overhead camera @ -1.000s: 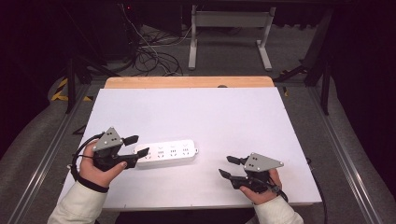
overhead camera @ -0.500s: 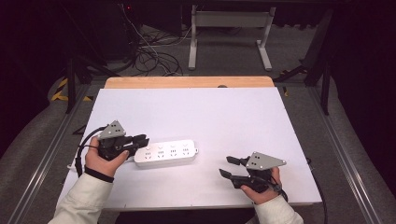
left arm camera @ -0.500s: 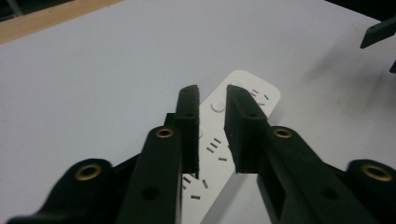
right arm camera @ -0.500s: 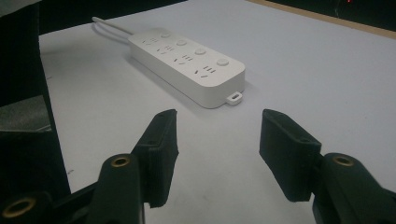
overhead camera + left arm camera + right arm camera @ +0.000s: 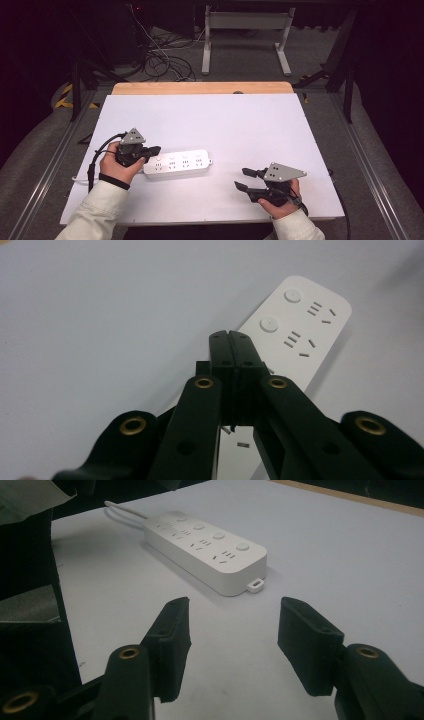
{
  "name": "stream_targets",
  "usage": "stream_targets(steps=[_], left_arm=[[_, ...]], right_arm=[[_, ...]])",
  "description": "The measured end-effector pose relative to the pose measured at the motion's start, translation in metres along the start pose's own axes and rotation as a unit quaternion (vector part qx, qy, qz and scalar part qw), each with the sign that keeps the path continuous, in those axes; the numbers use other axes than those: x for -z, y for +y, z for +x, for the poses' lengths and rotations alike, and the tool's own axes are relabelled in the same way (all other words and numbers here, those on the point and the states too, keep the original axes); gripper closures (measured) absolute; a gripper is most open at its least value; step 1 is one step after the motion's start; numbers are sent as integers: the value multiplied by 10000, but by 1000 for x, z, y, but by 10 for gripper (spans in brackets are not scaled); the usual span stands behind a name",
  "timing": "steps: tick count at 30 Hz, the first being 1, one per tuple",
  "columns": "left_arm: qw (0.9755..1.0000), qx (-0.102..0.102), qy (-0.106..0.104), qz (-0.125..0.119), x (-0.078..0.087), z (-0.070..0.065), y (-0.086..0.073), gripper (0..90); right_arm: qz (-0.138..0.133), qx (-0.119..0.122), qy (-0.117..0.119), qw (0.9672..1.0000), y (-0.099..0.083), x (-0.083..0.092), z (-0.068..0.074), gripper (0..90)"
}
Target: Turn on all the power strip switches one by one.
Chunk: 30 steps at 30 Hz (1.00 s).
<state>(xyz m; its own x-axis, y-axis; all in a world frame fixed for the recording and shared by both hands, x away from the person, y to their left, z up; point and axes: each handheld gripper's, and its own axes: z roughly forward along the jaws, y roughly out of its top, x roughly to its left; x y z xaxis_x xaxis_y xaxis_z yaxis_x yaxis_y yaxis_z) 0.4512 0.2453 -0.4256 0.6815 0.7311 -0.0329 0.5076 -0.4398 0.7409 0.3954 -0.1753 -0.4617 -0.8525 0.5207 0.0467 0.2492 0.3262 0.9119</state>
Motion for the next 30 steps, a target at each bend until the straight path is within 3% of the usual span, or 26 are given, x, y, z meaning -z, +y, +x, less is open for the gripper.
stream_targets(steps=[9,30], left_arm=[[9993,136,11,341,-12,7,-2,898],[9966,-14,130,817,-26,7,-4,898]], right_arm=[[7,-4,11,10000,0,0,0,476],[28,-14,51,10000,-1,-1,0,475]])
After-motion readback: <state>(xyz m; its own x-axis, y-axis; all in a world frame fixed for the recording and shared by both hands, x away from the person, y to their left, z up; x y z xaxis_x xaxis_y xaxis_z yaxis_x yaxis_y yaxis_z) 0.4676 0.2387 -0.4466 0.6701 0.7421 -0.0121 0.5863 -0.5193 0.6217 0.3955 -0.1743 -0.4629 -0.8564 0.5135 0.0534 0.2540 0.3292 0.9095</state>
